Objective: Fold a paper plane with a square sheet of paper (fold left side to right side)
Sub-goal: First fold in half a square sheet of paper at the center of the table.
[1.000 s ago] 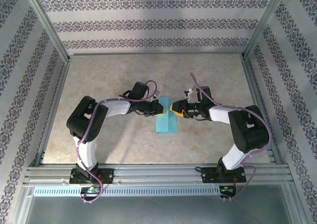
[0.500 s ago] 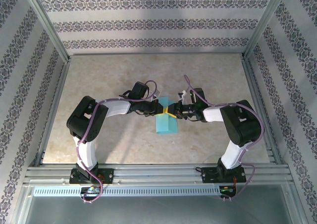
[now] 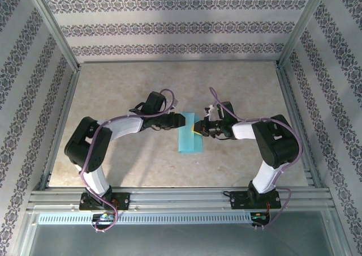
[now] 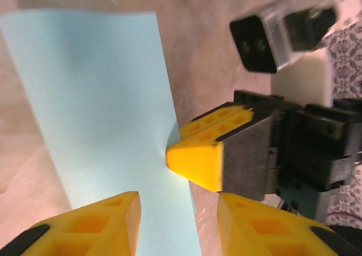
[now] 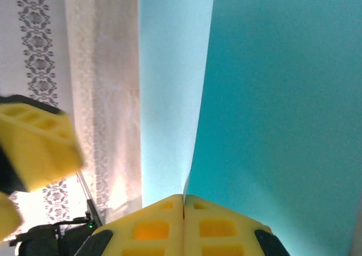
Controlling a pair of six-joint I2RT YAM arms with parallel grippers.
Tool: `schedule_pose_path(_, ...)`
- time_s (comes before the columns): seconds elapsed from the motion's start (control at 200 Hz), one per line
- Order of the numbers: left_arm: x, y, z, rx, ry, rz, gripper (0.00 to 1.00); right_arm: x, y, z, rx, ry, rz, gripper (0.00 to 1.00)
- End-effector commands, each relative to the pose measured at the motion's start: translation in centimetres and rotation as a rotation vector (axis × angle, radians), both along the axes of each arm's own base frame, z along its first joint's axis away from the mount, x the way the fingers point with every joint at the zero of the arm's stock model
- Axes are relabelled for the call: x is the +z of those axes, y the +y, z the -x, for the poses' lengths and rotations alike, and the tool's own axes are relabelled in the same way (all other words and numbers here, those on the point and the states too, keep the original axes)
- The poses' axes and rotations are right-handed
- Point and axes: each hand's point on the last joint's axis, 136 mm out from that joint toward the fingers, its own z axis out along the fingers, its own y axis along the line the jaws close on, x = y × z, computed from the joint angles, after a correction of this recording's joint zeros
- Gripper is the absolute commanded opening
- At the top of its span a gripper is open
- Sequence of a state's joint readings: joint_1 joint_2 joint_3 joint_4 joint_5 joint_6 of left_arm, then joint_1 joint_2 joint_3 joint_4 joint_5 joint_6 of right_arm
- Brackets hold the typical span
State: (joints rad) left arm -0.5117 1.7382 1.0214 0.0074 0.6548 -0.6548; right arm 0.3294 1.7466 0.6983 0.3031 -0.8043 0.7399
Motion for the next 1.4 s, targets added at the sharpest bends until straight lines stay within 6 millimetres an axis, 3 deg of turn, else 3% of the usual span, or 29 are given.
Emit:
schedule_pose_path(0.0, -1.2, 1.8, 0.5, 0.052, -0.016, -0.12, 0.48, 0.5, -0.7, -0.7, -0.006, -0.051, 0.066, 0.0)
schedule_pose_path(0.095, -2.4, 2.1, 0.8, 0.071, 0.01, -0.146, 0.51, 0.2, -1.0, -0.8, -0.019, -0.051, 0.091, 0.0)
schedule_pose_path(0.585, -6.0, -0.5, 0.7, 0.045, 0.091, -0.264, 0.57, -0.3, -2.3, -0.8, -0.024, -0.064, 0.193, 0.0)
schedule_pose_path(0.929, -7.9, -0.8, 1.1, 0.073, 0.139, -0.32, 0.48, -0.7, -2.8, -0.8, -0.031, -0.063, 0.228, 0.01)
schedule_pose_path(1.094, -8.8, -0.5, 1.4, 0.091, 0.157, -0.369, 0.45, -0.7, -2.8, -0.8, -0.031, -0.066, 0.231, 0.07)
schedule_pose_path(1.394, -10.2, -0.6, 2.3, 0.109, 0.198, -0.435, 0.44, 0.1, -4.5, -0.9, -0.077, -0.091, 0.29, 0.34)
